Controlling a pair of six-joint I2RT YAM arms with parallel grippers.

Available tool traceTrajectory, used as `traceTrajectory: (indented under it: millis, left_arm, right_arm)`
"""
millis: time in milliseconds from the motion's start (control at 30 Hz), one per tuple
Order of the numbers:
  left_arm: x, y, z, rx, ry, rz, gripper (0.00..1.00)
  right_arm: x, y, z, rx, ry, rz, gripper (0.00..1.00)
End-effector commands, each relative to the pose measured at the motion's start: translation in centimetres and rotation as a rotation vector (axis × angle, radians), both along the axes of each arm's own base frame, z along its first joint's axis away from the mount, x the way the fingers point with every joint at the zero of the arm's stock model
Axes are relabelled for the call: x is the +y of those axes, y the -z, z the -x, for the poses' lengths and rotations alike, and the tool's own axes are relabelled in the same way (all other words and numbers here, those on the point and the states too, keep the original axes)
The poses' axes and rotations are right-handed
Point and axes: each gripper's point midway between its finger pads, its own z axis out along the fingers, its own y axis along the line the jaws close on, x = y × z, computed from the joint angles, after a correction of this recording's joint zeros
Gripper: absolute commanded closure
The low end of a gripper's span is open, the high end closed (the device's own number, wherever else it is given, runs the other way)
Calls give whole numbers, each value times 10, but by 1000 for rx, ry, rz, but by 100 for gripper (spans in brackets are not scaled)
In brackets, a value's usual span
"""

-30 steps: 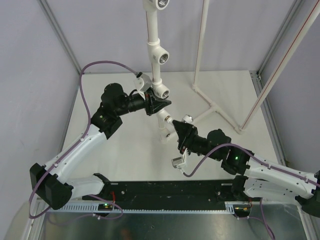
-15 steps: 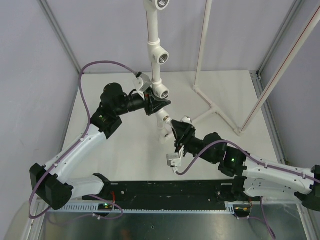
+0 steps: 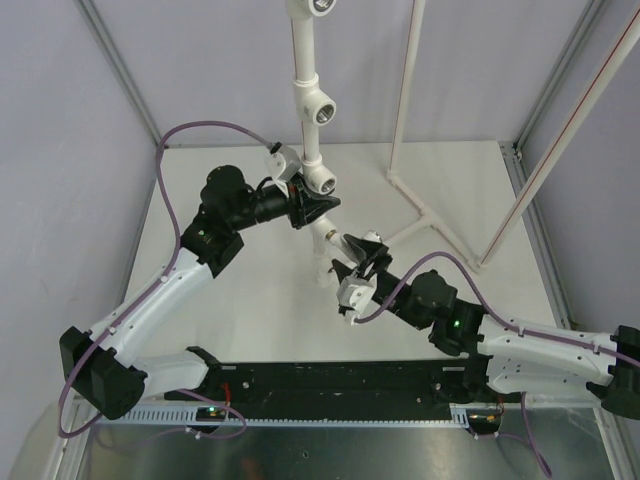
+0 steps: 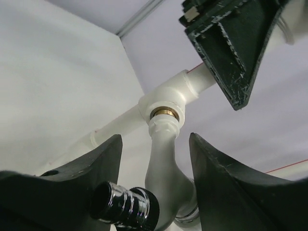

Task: Install the water faucets
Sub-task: Screw the water faucet onto the adaptor.

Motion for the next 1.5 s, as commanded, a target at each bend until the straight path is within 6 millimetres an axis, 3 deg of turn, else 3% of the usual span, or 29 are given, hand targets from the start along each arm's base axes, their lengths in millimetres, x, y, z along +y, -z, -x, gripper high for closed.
traceTrajectory:
  millis: [0, 333, 567, 733, 800, 933, 1033, 1133, 1333, 1467]
  left_arm:
    - [-11, 13, 33, 145, 126, -2, 100]
    - [-11, 14, 33, 146, 131, -2, 100]
    - [-11, 15, 33, 148, 130, -2, 100]
    - [-11, 15, 33, 148, 132, -3, 100]
    - [-11, 15, 33, 149, 132, -3, 100]
    - [-12, 16, 33, 149, 135, -4, 100]
    - [-12, 16, 33, 150, 133, -4, 100]
    - [-12, 16, 32, 150, 131, -4, 100]
    - [-12, 17, 32, 155, 132, -5, 100]
    - [-11, 16, 32, 150, 127, -4, 100]
  right_arm:
    - [-5, 23, -11, 589, 137, -554, 100]
    - [-14, 26, -15, 756, 135, -795, 100]
    - [-14, -4, -1, 733, 2, -775, 99]
    - [-34, -34, 14, 567, -26, -622, 60]
    - [-50, -44, 16, 500, -8, -584, 51]
    - [-88, -62, 16, 444, 78, -622, 43]
    - [-118, -80, 18, 593, 128, -880, 41]
    - [-129, -76, 24, 843, 120, -1134, 40]
    - [-97, -44, 37, 1426, 60, -1470, 37]
    - [-75, -43, 36, 1631, -15, -1607, 29]
